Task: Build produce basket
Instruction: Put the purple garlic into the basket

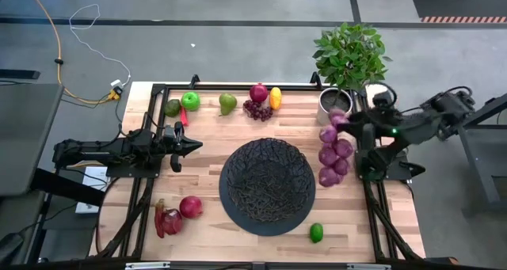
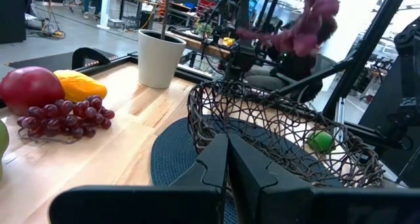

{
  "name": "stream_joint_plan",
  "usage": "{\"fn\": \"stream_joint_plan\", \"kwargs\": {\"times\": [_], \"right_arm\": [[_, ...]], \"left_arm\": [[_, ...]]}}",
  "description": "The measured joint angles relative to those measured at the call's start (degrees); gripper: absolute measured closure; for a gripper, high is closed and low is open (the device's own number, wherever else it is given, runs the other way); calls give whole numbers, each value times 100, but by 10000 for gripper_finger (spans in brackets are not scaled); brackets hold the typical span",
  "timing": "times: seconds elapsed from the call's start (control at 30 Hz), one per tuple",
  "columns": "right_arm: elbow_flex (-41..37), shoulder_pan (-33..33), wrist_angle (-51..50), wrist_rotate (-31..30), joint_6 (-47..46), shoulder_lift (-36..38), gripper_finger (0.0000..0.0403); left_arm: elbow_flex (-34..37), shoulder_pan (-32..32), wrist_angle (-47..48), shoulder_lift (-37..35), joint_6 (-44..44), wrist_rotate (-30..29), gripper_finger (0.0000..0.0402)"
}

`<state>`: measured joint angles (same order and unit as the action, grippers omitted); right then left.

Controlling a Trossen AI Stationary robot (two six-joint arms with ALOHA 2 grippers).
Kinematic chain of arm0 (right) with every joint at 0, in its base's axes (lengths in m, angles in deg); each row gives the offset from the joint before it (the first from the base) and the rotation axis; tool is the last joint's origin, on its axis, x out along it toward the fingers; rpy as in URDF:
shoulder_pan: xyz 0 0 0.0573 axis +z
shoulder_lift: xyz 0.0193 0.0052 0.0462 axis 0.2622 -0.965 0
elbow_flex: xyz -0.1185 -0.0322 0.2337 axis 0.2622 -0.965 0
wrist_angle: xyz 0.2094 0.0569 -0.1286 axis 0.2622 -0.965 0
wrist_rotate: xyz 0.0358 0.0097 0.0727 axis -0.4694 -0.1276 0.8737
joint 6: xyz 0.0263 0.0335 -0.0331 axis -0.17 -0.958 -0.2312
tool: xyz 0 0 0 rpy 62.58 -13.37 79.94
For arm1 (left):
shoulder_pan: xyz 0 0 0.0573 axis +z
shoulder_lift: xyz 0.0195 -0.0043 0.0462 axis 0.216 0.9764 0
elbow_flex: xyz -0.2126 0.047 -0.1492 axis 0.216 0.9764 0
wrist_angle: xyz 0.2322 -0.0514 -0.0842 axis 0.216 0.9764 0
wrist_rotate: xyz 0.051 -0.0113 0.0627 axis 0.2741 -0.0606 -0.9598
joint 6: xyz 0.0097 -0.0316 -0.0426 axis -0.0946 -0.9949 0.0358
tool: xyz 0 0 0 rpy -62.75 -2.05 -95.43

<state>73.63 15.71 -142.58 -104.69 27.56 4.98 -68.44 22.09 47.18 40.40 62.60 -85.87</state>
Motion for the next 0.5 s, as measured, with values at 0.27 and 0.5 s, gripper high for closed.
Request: {"fn": "stream_joint_plan", "kwargs": {"times": [0.27,0.5], "right_arm": [[1595,-953,425,805,2344,-1247,210],[2737,-1589,415,2020,3993,-2511,210]], "left_arm": [[0,1,-1,0,0,0,398],[0,0,-1,0,1,0,398]]}}
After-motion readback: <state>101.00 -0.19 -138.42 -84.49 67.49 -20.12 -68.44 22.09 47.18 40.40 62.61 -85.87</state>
